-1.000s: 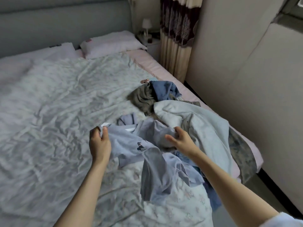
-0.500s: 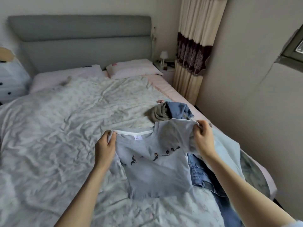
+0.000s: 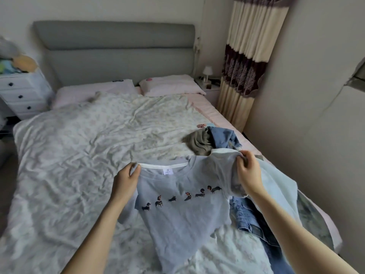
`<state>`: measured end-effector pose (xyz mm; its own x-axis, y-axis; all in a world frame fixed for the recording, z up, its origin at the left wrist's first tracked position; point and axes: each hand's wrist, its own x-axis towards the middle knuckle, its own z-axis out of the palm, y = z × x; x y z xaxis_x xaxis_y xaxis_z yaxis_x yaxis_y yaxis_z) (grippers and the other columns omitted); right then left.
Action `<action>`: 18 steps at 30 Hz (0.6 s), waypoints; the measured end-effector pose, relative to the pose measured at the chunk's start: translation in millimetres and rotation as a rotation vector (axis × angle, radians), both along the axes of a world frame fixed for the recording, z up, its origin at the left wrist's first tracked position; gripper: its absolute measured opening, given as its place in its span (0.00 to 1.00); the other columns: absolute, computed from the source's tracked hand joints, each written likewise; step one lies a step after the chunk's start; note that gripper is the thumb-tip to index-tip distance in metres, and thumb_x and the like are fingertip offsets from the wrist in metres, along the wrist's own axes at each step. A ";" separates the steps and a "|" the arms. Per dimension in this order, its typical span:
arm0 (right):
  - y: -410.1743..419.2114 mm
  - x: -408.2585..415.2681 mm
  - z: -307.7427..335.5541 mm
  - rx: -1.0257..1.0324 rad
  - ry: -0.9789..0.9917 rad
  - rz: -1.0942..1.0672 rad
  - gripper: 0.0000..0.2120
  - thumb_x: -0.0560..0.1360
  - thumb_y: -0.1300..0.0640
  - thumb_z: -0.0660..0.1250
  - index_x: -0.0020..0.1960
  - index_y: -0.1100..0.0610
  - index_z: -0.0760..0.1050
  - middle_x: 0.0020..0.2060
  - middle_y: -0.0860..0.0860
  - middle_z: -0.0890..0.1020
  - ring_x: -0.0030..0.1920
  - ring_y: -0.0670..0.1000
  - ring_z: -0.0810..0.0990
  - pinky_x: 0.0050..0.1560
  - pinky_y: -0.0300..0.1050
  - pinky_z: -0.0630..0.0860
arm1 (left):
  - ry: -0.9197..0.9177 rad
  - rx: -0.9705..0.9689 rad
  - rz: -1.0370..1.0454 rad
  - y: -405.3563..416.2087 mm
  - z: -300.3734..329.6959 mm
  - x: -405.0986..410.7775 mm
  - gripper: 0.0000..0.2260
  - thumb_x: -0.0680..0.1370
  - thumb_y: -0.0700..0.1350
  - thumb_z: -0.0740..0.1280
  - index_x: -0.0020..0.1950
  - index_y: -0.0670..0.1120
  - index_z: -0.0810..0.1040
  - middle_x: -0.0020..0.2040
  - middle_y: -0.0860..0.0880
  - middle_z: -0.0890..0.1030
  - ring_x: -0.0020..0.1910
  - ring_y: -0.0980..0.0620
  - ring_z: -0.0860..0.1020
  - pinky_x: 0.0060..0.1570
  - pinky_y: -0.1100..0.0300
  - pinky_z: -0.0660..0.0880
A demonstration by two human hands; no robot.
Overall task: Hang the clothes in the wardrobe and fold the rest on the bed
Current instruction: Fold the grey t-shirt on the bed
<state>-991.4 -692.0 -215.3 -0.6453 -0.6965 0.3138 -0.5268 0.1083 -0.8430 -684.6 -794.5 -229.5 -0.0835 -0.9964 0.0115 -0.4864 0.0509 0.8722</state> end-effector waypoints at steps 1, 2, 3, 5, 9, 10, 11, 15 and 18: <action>-0.9 2.7 -3.7 0.035 0.014 0.011 0.04 0.78 0.64 0.60 0.50 0.59 0.73 0.41 0.48 0.76 0.42 0.45 0.72 0.39 0.28 0.65 | -0.013 -0.027 0.006 7.1 0.8 -0.5 0.16 0.81 0.45 0.60 0.32 0.50 0.67 0.30 0.51 0.71 0.33 0.51 0.70 0.34 0.58 0.64; -1.5 5.4 -7.0 0.088 0.034 0.023 0.04 0.78 0.63 0.60 0.51 0.60 0.73 0.42 0.48 0.76 0.42 0.47 0.72 0.40 0.34 0.66 | -0.022 -0.045 0.015 14.8 0.8 0.6 0.16 0.81 0.45 0.60 0.33 0.51 0.68 0.30 0.51 0.71 0.33 0.52 0.70 0.34 0.58 0.64; -1.8 5.3 -9.9 0.143 0.057 0.024 0.04 0.78 0.62 0.60 0.51 0.60 0.74 0.42 0.49 0.76 0.42 0.49 0.73 0.41 0.40 0.65 | -0.029 -0.063 0.018 18.5 -0.3 -0.3 0.14 0.81 0.45 0.60 0.34 0.50 0.70 0.32 0.50 0.72 0.34 0.52 0.71 0.35 0.58 0.64; 3.3 7.6 -9.2 0.205 0.118 0.071 0.04 0.78 0.63 0.60 0.48 0.62 0.74 0.43 0.53 0.77 0.43 0.53 0.73 0.41 0.43 0.64 | -0.034 -0.094 0.067 33.6 0.5 2.1 0.10 0.81 0.45 0.60 0.43 0.45 0.76 0.39 0.49 0.77 0.41 0.51 0.74 0.39 0.58 0.65; 33.2 10.6 3.2 0.134 0.234 0.130 0.04 0.75 0.66 0.62 0.46 0.65 0.75 0.45 0.59 0.77 0.49 0.58 0.74 0.48 0.47 0.68 | -0.026 -0.186 0.189 72.9 8.4 6.5 0.10 0.81 0.44 0.61 0.55 0.42 0.78 0.47 0.50 0.79 0.48 0.51 0.75 0.45 0.61 0.65; 43.1 11.1 7.2 0.118 0.247 0.122 0.03 0.74 0.66 0.62 0.45 0.64 0.75 0.43 0.58 0.77 0.48 0.59 0.75 0.48 0.50 0.70 | -0.020 -0.219 0.223 83.5 12.6 7.6 0.10 0.81 0.44 0.61 0.56 0.41 0.78 0.48 0.49 0.79 0.48 0.51 0.75 0.46 0.61 0.66; 55.4 12.0 12.1 0.099 0.254 0.119 0.03 0.74 0.65 0.61 0.45 0.63 0.74 0.41 0.56 0.77 0.45 0.59 0.75 0.45 0.52 0.71 | -0.007 -0.264 0.261 96.8 18.2 8.6 0.10 0.81 0.44 0.61 0.56 0.41 0.78 0.48 0.49 0.80 0.48 0.51 0.75 0.46 0.60 0.67; 99.6 18.0 28.9 -0.032 0.302 0.108 0.02 0.76 0.65 0.60 0.48 0.62 0.71 0.34 0.52 0.75 0.35 0.60 0.76 0.36 0.52 0.70 | -0.010 -0.464 0.412 144.6 41.9 13.2 0.09 0.81 0.46 0.60 0.51 0.43 0.78 0.34 0.51 0.76 0.35 0.47 0.74 0.38 0.58 0.66; 121.6 21.9 40.0 -0.113 0.309 0.105 0.06 0.76 0.67 0.60 0.51 0.62 0.71 0.33 0.54 0.75 0.33 0.60 0.76 0.34 0.51 0.69 | -0.023 -0.532 0.448 171.0 56.8 22.4 0.09 0.80 0.46 0.61 0.50 0.44 0.79 0.30 0.47 0.75 0.30 0.48 0.72 0.35 0.57 0.66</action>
